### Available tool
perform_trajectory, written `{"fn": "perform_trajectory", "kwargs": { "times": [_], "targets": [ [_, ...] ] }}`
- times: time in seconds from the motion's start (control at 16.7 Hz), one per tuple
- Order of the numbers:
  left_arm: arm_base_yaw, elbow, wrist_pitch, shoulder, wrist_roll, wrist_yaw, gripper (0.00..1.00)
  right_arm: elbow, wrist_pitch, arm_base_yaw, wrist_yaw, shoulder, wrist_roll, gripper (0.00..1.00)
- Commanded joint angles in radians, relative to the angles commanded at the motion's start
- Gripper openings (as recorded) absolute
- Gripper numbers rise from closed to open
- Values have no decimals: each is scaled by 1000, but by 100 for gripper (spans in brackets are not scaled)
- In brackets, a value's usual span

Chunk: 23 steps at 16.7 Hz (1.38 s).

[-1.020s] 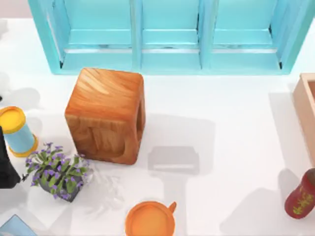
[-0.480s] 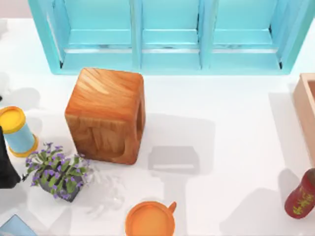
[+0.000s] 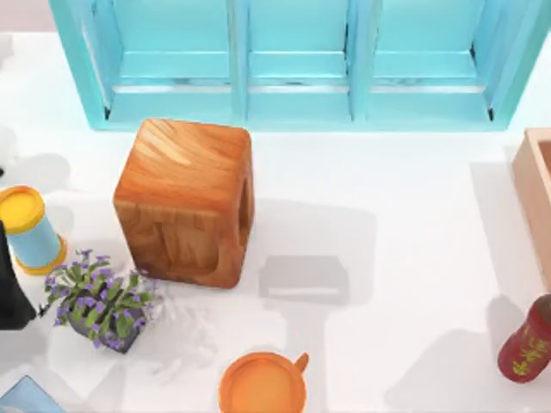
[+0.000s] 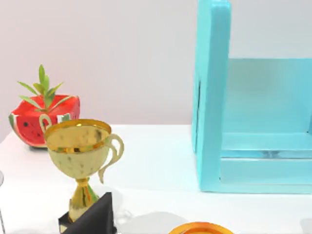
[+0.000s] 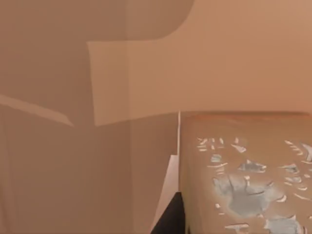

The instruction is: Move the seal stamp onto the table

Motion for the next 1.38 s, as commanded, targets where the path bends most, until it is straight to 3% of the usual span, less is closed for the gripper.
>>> {"fn": "perform_trajectory", "kwargs": {
  "times": [0.48, 0.96, 1.38],
  "targets": [
    [0, 0, 0, 0, 0, 0, 100, 69, -63, 49, 14, 0, 71, 0],
    [0, 0, 0, 0, 0, 0, 100, 388, -434, 377, 29, -58, 460, 0],
    [0, 0, 0, 0, 0, 0, 100, 456, -604, 536, 2, -149, 535, 0]
  ]
}}
